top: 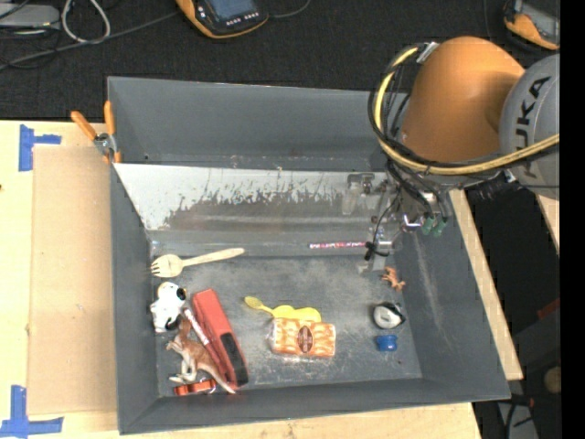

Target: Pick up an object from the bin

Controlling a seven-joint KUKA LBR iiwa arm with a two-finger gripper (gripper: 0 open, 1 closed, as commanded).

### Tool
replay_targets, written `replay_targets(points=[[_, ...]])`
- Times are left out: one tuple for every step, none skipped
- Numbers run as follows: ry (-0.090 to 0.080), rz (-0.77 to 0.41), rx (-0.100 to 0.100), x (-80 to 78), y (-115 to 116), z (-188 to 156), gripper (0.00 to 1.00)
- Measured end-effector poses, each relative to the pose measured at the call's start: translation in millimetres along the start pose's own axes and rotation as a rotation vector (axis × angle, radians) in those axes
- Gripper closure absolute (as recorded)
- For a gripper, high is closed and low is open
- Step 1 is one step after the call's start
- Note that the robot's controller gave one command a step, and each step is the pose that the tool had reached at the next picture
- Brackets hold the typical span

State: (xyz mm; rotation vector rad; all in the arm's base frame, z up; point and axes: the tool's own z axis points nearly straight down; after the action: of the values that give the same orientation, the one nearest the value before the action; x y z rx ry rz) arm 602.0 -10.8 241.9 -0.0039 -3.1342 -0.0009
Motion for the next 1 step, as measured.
replay_targets(points=[[-0.008, 0.0, 0.0, -1.3, 0.0, -4.0, 0.0]])
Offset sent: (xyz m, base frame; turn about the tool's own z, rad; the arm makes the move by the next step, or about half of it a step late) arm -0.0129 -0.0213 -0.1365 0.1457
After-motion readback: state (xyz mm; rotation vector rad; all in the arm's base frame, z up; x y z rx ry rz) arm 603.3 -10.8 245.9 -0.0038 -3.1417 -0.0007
